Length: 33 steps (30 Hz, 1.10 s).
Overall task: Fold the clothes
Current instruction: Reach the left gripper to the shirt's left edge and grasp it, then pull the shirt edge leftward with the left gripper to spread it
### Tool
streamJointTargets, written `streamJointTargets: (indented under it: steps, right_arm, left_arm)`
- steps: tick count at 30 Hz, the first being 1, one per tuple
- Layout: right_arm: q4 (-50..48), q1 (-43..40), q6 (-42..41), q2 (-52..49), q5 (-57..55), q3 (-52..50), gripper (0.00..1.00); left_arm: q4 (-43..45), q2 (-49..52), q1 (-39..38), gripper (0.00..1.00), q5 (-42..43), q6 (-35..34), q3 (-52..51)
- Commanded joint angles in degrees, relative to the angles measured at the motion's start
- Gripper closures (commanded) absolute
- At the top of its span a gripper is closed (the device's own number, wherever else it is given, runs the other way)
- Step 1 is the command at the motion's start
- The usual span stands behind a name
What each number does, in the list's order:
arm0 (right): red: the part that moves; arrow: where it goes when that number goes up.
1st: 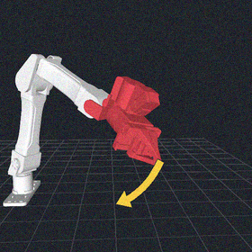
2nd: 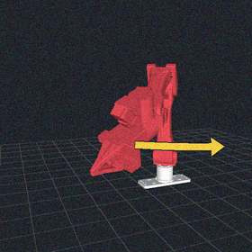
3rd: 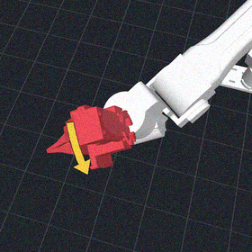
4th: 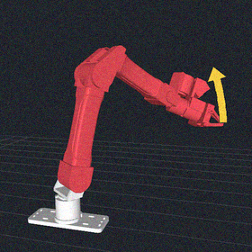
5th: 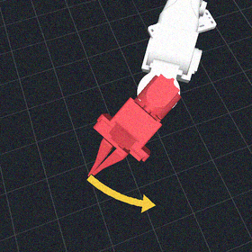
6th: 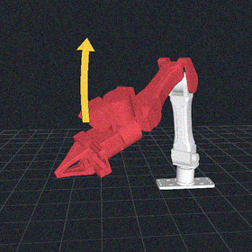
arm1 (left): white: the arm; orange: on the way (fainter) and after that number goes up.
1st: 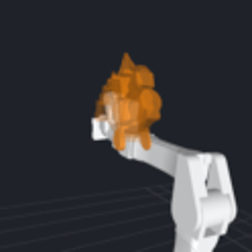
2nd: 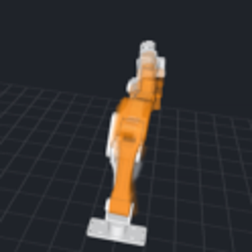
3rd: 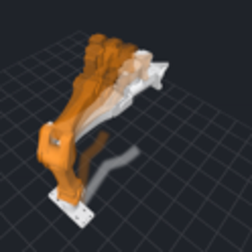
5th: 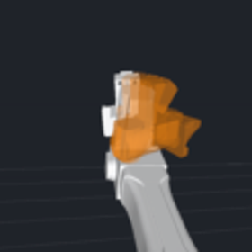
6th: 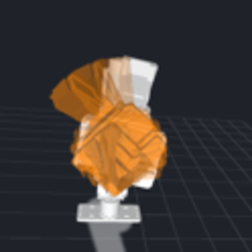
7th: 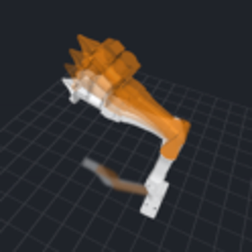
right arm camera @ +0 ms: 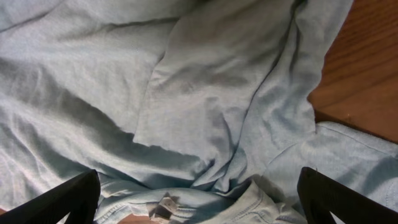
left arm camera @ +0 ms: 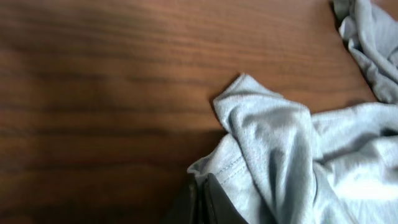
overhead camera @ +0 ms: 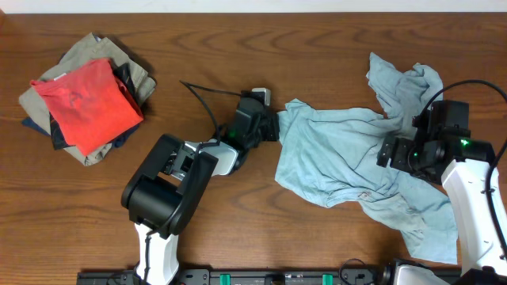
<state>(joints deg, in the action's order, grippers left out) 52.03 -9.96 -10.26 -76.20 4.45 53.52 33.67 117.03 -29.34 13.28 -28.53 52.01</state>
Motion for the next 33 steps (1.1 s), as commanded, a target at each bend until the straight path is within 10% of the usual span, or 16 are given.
streamJointTargets:
  steps: [1,15,18,20,28,33]
  right_arm:
    - [0.04,-0.66,-0.17,0.72,-0.22,0.74,0.01]
    - [-0.63,-0.66,-0.2,0.72,-1.46,0.74,0.01]
    - [-0.68,-0.66,-0.2,0.72,-1.46,0.74,0.01]
    - [-0.79,-0.66,-0.22,0.72,-1.46,0.74,0.01]
    - [-0.83,-0.66,-0.22,0.72,-1.44,0.74,0.01]
    - [-0.79,-0.66,-0.22,0.72,-1.42,0.74,0.01]
  left_arm:
    - [0.44,0.72,0.59,0.94,-2.84,0.17,0.68]
    - [-23.28,-8.07,21.99,0.92,-1.81,5.99,23.1]
    - [-27.21,-8.09,24.74,0.24,2.93,5.99,24.44]
    - [-31.82,-8.09,25.79,0.02,9.11,5.97,24.41]
    - [-65.22,-8.07,21.33,0.02,20.63,5.55,24.26]
    - [-69.81,-8.04,12.72,0.02,20.59,5.4,22.03]
